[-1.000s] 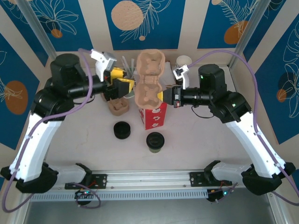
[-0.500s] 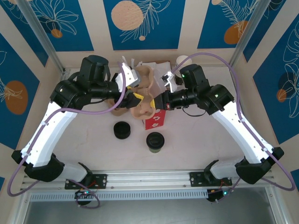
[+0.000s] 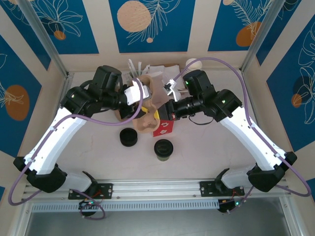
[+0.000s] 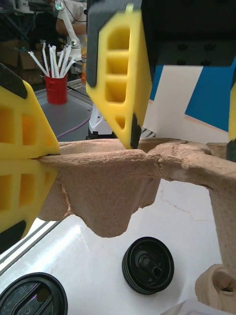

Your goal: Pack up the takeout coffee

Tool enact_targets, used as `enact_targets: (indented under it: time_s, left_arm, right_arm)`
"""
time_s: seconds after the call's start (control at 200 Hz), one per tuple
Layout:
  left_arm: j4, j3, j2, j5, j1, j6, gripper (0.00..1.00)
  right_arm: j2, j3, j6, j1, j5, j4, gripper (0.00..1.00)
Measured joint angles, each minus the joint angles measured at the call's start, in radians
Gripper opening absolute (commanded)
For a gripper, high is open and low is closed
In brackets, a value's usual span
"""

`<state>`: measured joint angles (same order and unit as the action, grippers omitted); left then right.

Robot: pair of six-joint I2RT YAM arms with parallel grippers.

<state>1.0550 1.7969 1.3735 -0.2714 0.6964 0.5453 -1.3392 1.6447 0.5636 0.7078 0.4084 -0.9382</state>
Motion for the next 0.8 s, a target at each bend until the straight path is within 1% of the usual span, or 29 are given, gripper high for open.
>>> enact_targets:
  time_s: [0.22, 0.45, 0.645, 0.7, 0.8]
  left_arm:
    - [-0.010, -0.047, -0.031, 0.020, 0.002, 0.026, 0.51]
    - [-0.029, -0.069, -0.037, 0.022, 0.002, 0.034, 0.54]
    - [-0.047, -0.071, -0.038, 0.019, 0.003, 0.034, 0.54]
    - [-0.050, -0.072, -0.038, 0.019, 0.003, 0.034, 0.52]
    - [-0.052, -0.074, -0.038, 0.018, 0.003, 0.036, 0.44]
  right_arm:
    - [0.000, 0.003, 0.000, 0.014, 0.000, -0.006, 0.00]
    - [-0.003, 0.003, 0.000, 0.020, 0.011, -0.006, 0.00]
    - [-0.023, 0.003, 0.000, 0.024, 0.018, -0.009, 0.00]
    - [-0.028, 0.003, 0.000, 0.025, 0.018, -0.013, 0.00]
    - [-0.034, 0.003, 0.000, 0.026, 0.018, -0.018, 0.00]
